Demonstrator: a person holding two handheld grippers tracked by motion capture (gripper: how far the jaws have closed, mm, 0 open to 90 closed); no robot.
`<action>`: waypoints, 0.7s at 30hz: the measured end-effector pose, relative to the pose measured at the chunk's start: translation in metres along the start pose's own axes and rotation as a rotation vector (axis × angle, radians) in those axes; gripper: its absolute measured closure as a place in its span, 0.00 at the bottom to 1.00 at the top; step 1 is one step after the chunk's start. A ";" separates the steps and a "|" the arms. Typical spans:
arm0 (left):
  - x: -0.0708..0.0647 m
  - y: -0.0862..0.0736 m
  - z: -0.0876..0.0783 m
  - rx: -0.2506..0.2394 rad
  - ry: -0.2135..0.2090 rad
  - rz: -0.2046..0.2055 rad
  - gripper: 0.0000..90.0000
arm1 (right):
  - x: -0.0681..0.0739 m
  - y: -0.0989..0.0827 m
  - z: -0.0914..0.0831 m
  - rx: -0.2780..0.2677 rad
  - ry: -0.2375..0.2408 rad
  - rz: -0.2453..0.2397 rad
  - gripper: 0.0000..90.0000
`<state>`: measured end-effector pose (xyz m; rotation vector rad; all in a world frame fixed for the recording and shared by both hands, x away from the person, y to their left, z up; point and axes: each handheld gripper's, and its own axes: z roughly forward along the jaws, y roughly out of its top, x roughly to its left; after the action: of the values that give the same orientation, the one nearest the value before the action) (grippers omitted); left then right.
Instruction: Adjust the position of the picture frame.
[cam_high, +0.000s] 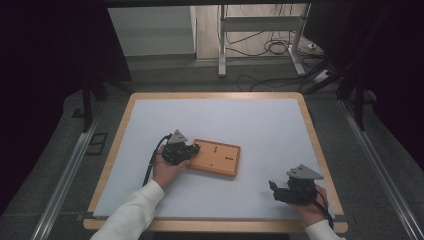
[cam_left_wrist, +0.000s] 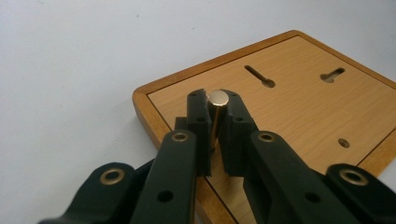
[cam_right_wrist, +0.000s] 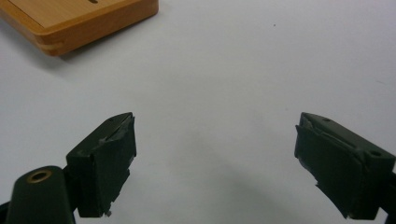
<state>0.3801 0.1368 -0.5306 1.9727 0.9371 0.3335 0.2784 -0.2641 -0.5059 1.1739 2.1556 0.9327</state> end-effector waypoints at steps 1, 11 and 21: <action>0.000 0.000 0.000 0.001 -0.001 0.002 0.93 | 0.000 0.000 0.000 0.004 0.000 -0.002 0.14; -0.001 -0.001 0.002 0.017 0.036 0.029 0.93 | 0.003 0.000 0.000 -0.006 0.005 -0.021 0.15; -0.004 -0.002 -0.021 0.000 0.092 0.039 0.56 | 0.005 0.006 0.003 -0.007 0.021 -0.034 0.16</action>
<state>0.3649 0.1479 -0.5202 1.9921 0.9575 0.4493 0.2813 -0.2562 -0.5037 1.1254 2.1805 0.9409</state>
